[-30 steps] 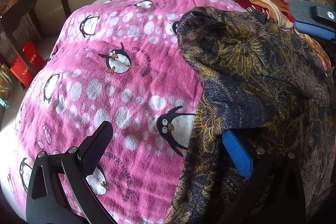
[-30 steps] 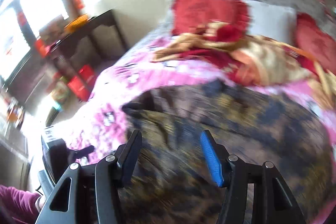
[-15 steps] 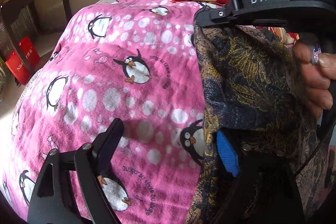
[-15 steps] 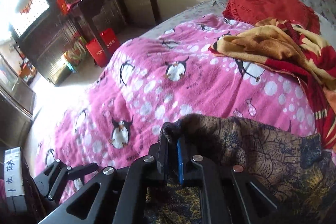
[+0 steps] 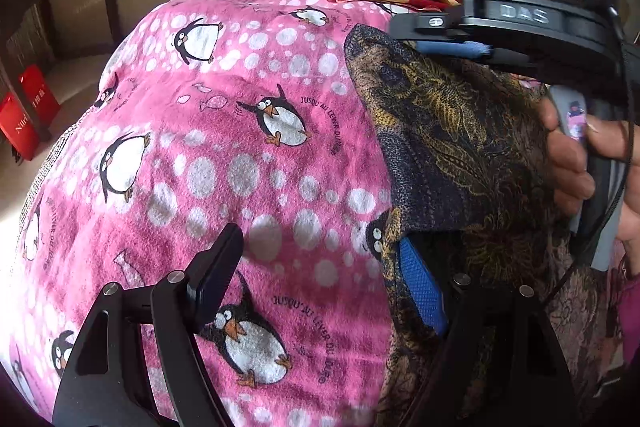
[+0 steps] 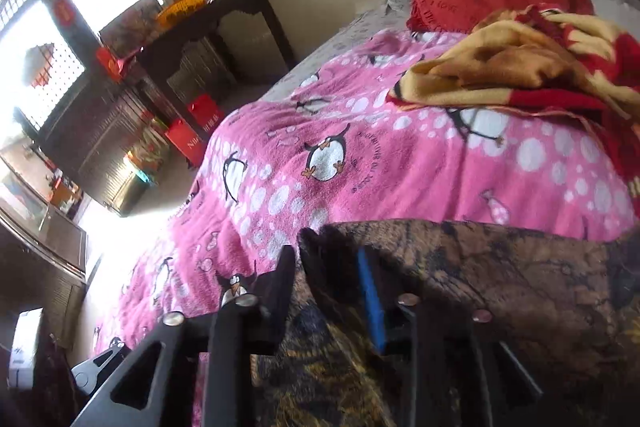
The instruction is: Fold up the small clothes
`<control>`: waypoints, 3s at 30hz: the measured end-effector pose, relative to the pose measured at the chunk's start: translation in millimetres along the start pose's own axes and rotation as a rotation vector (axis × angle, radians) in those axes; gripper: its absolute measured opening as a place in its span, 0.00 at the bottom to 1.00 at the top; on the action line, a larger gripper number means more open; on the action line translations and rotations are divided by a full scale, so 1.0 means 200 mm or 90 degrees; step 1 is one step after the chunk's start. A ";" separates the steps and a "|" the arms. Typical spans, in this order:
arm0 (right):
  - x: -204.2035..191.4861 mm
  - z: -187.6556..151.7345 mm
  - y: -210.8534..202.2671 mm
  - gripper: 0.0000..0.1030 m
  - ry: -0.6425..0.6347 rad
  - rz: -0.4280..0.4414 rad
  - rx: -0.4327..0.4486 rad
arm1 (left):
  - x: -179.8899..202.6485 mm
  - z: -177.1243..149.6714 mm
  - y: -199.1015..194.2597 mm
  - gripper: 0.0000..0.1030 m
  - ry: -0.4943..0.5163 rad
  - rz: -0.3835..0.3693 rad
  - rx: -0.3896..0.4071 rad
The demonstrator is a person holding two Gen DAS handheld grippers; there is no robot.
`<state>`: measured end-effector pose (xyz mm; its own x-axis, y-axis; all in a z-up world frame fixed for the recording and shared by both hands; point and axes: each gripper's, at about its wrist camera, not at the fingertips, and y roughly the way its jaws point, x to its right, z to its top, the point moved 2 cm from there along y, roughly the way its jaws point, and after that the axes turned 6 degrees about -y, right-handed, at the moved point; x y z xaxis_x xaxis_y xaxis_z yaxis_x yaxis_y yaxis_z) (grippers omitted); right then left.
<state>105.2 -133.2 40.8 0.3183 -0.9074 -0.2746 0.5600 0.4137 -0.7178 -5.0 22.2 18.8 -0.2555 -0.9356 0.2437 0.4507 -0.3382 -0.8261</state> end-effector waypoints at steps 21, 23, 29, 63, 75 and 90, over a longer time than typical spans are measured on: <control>0.36 -0.25 -0.32 0.00 -0.016 -0.272 -0.005 | 0.19 0.05 0.17 0.77 0.082 0.080 0.011; 0.38 -0.26 -0.37 0.00 0.015 -0.244 0.018 | 0.21 0.05 0.16 0.77 0.091 0.081 0.009; 0.44 -0.52 -0.77 0.67 0.067 -0.307 0.075 | 0.26 0.13 0.04 0.77 0.066 0.047 0.038; 0.86 -1.06 -1.17 0.43 0.238 -0.413 0.039 | 0.46 0.11 0.33 0.79 0.106 0.073 0.036; 1.61 -1.19 -1.74 0.58 0.509 -0.518 0.094 | 0.42 0.09 0.32 0.82 0.101 0.067 0.054; 2.27 -1.19 -1.49 0.38 0.567 -0.557 -0.027 | 0.45 0.10 0.35 0.91 0.103 0.066 0.060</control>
<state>-98.7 -685.3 -22.1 -0.7853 -0.6188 -0.0200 0.2916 -0.3411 -0.8937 20.5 -87.2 -7.3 -0.3344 -0.9399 0.0692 0.5577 -0.2566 -0.7894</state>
